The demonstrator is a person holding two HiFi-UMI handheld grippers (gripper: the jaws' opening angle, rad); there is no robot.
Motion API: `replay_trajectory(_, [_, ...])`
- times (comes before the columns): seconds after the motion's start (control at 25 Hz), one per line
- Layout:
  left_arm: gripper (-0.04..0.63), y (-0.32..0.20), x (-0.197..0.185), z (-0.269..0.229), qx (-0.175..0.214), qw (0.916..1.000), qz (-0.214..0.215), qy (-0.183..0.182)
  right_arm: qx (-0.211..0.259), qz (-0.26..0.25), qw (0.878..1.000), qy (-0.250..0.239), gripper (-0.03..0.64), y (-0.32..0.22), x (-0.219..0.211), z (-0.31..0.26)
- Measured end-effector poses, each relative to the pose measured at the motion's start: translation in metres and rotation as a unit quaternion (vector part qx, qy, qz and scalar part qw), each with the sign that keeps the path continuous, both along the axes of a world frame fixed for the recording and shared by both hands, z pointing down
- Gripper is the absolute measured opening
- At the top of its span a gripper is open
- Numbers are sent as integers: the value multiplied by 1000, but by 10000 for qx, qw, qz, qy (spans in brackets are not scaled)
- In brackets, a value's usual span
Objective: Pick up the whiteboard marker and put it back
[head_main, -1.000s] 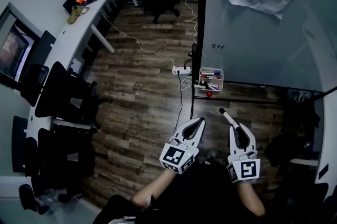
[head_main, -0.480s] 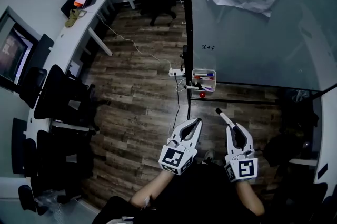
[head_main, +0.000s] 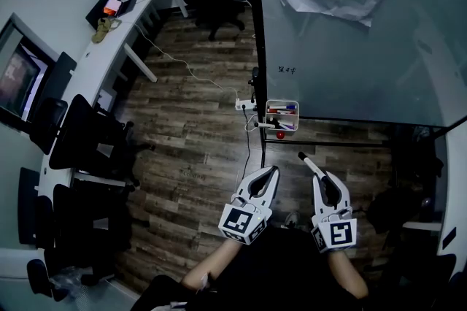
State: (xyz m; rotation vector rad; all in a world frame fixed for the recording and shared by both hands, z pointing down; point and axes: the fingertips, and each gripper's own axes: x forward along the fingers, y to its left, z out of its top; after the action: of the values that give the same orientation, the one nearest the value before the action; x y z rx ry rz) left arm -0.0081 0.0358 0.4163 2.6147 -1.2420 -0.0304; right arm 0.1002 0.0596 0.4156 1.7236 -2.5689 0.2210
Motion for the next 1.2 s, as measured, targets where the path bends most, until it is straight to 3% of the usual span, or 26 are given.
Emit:
replay_trajectory(0.2, [6,-1,-1,0,-1,10000,-11,21,-182,176,9997,72,83,-1,3,0])
replay_trajectory(0.32, [6,0,0,1,17,10000,30,-3,25,152,9998,-86,83,-3,-1,-7])
replay_trajectory(0.56, [6,1,-4,0,44,10000,63,8,-22,169,9999,-3,83,-2,-4,-5])
replay_trajectory(1.2, [8,1,-41,3,76,9995,312,57,-31,329,9994,98,83,-8,-39,0])
